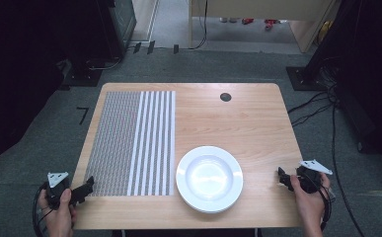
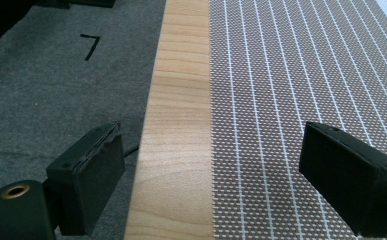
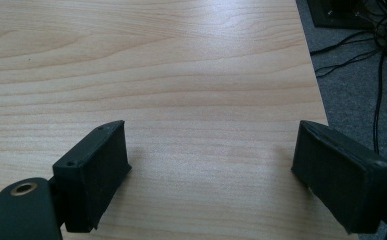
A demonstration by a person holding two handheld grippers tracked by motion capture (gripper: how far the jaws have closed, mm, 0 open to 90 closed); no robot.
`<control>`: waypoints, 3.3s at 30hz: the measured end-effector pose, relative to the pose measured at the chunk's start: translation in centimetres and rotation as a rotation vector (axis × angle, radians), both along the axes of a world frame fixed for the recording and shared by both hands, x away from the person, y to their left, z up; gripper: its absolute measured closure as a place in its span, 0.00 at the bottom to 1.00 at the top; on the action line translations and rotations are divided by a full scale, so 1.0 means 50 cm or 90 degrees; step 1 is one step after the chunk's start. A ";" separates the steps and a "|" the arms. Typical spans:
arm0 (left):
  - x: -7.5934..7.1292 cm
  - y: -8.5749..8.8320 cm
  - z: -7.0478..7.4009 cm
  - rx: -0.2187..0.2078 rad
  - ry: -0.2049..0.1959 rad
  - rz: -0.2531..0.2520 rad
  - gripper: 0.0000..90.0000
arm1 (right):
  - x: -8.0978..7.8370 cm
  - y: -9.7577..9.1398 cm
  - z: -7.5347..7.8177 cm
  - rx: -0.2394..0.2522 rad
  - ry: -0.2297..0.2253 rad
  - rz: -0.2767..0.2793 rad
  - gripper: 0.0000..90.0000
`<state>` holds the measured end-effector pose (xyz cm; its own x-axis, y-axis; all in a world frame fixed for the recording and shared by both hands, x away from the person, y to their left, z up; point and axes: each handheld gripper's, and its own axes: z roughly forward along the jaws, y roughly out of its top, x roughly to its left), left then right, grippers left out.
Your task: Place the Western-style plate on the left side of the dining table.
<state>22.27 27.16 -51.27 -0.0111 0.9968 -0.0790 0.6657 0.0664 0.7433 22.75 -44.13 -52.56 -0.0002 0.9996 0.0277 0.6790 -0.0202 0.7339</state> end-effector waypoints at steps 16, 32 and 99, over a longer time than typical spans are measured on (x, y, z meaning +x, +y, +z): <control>0.002 -0.022 0.048 0.041 -0.012 0.038 0.12 | 0.000 0.000 0.000 0.000 0.000 0.000 0.16; 0.018 -0.081 0.092 0.026 -0.035 -0.008 0.12 | -0.002 -0.002 0.000 0.000 0.000 0.005 0.16; 0.089 -0.332 0.104 -0.085 -0.029 -0.188 0.12 | -0.005 0.002 0.001 0.000 0.003 -0.002 0.16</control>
